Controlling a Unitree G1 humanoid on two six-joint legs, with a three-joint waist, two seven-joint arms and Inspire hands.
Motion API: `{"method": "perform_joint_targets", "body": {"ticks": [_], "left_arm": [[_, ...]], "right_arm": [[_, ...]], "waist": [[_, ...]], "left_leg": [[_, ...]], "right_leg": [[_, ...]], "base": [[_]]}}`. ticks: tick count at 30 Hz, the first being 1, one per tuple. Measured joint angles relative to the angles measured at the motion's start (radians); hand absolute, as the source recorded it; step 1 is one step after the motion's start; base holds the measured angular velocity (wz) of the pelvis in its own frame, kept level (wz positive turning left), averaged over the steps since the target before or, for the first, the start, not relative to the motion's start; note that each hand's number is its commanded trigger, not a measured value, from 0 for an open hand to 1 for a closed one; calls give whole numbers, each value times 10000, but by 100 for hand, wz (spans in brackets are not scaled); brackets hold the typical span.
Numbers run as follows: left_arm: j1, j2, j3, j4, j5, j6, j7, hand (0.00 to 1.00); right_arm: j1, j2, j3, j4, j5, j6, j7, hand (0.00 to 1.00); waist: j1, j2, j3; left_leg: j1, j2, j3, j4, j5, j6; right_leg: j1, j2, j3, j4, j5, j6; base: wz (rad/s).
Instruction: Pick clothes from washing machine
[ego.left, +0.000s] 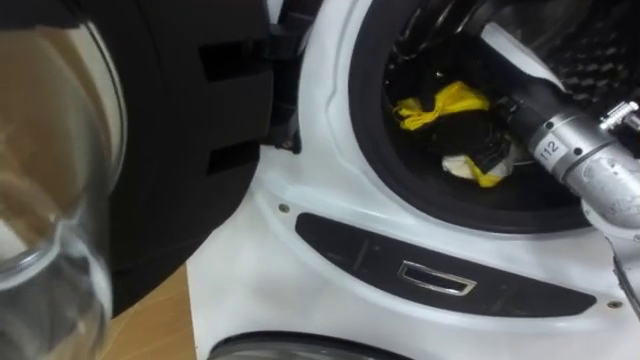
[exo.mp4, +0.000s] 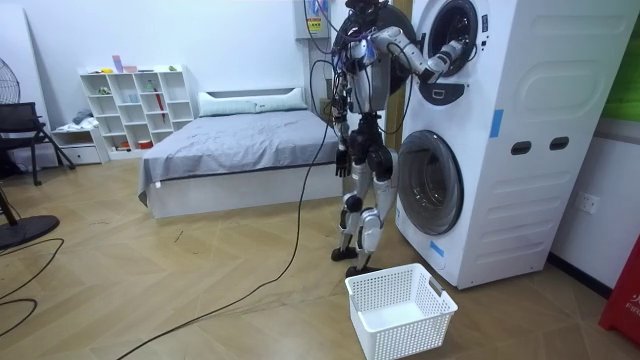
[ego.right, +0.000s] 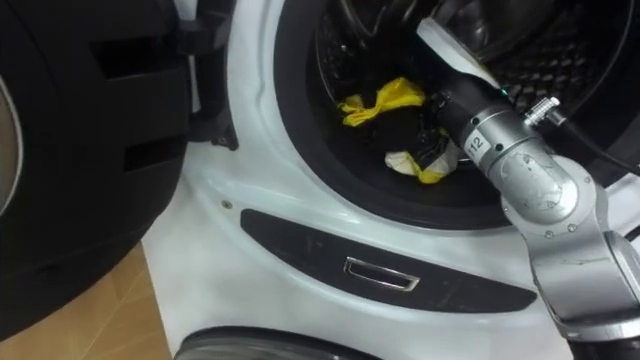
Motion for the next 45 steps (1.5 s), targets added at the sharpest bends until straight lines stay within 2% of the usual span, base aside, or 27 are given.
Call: {"method": "perform_joint_targets", "body": {"ticks": [5, 8, 10, 12, 14, 16, 17, 20, 21, 26, 29, 31, 33, 35, 37, 38, 40, 43, 45], "left_arm": [[108, -22, -2, 178, -60, -54, 174, 0], [215, -20, 4, 283, -129, -159, 287, 0], [232, -30, 5, 486, -167, -258, 389, 0], [274, -75, 36, 497, -166, -367, 466, 0], [263, -109, 86, 490, -155, -441, 483, 0], [264, -185, 230, 528, -167, -553, 522, 0], [294, -196, 228, 612, -162, -671, 604, 0], [293, -200, 227, 752, -163, -781, 743, 0], [302, -203, 226, 791, -164, -823, 800, 0], [459, -268, 634, 632, -167, -1024, 913, 0], [650, -293, 723, 633, -159, -1062, 914, 0], [697, -292, 996, 661, -156, -1149, 916, 0], [783, -268, 1186, 752, -149, -1259, 1043, 0], [762, -186, 1207, 907, -46, -1249, 1063, 0], [687, -151, 1201, 1102, 1, -1252, 1065, 0], [631, -148, 1196, 1234, 73, -1248, 1060, 0], [478, -148, 1186, 1200, 89, -1246, 1056, 0], [365, -121, 1181, 1180, 148, -1208, 1056, 0], [358, -114, 1142, 1177, 112, -1155, 1052, 0]], "right_arm": [[120, 0, -34, -926, -51, 201, 33, 100], [673, -2, -151, -2037, -26, 184, 7, 100], [1050, 0, -275, -2736, 73, 165, -11, 100], [1431, 0, -566, -3371, 502, 50, -21, 100], [1821, 0, -853, -3715, 758, -68, -55, 100], [2318, 1, -1188, -4116, 985, -162, -57, 100], [2694, 3, -1445, -4345, 1227, -258, -76, 100], [3175, 71, -1609, -4760, 1791, -711, -96, 100], [3215, 88, -1639, -4755, 1864, -745, -114, 100], [4580, 152, -2857, -5005, 3476, -1212, -216, 100], [5040, 154, -3040, -5254, 3587, -1451, -267, 100], [5504, 168, -3464, -5381, 3620, -1680, -439, 100], [6005, 173, -4247, -5381, 3728, -1727, -735, 100], [6288, 275, -4438, -5349, 3788, -1868, -817, 100], [6587, 495, -4445, -5348, 3856, -2034, -816, 100], [6692, 534, -4466, -5331, 3917, -2075, -816, 100], [6941, 534, -4747, -5330, 3931, -2077, -816, 100], [7485, 536, -5196, -5129, 3798, -1834, -905, 100], [7998, 536, -5612, -4588, 3733, -1346, -1101, 100]], "waist": [[-246, 70, 47], [-483, 121, -8], [-585, 152, -29], [-916, 243, -62], [-1007, 362, -64], [-1062, 412, -124], [-1244, 467, -159], [-1473, 503, -144], [-1535, 554, -109], [-1649, 429, -159], [-1813, 435, -159], [-1881, 435, -160], [-2011, 468, -159], [-2070, 497, -142], [-2216, 517, -143], [-2389, 545, -141], [-2452, 610, -135], [-2659, 726, -162], [-3120, 758, -146]], "left_leg": [[-44, 27, 65, 5, -54, -6], [-36, 53, 87, 18, -92, -9], [-3, 68, 270, 29, -91, -9], [1, 61, 404, 129, -91, -9], [91, 67, 613, 125, -91, -9], [171, 81, 860, 116, -91, -9], [181, 84, 900, 116, -91, -9], [420, 109, 1113, -1, -92, -10], [453, 115, 1167, -16, -92, -11], [516, 235, 1313, -57, -328, 0], [519, 237, 1477, -52, -353, 35], [508, 227, 1519, -45, -356, 52], [620, 254, 1797, -69, -373, 78], [759, 332, 2113, -78, -431, 55], [848, 385, 2309, -74, -496, 20], [858, 407, 2407, -68, -521, 2], [832, 469, 2769, -53, -548, -31], [815, 591, 3373, 23, -589, -115], [789, 668, 3758, 28, -602, -194]], "right_leg": [[-65, 25, 69, 2, 0, 0], [-66, 60, 173, 3, 0, 0], [-65, 70, 284, 1, 0, 0], [-51, 58, 447, 1, 2, 1], [-35, 68, 747, 2, 2, 3], [-16, 72, 872, 2, 5, 7], [-14, 71, 918, 4, 9, 13], [61, 115, 1247, 19, 15, 24], [83, 125, 1276, 16, 17, 27], [106, 268, 1464, 31, 34, 54], [43, 294, 1694, 40, 77, 107], [-38, 299, 1916, 54, 103, 146], [-82, 351, 2543, 67, 120, 175], [-76, 460, 2972, 149, 126, 184], [-56, 536, 3142, 198, 127, 183], [-58, 554, 3201, 200, 132, 175], [-219, 615, 3412, 255, 183, 157], [-476, 788, 3941, 414, 258, 106], [-701, 946, 4364, 556, 283, 77]], "base": [[-3], [-4], [-8], [-4], [-24], [-31], [-14], [-23], [-19], [-7], [-15], [-7], [-15], [-39], [-32], [-22], [-40], [-60], [-56]]}}
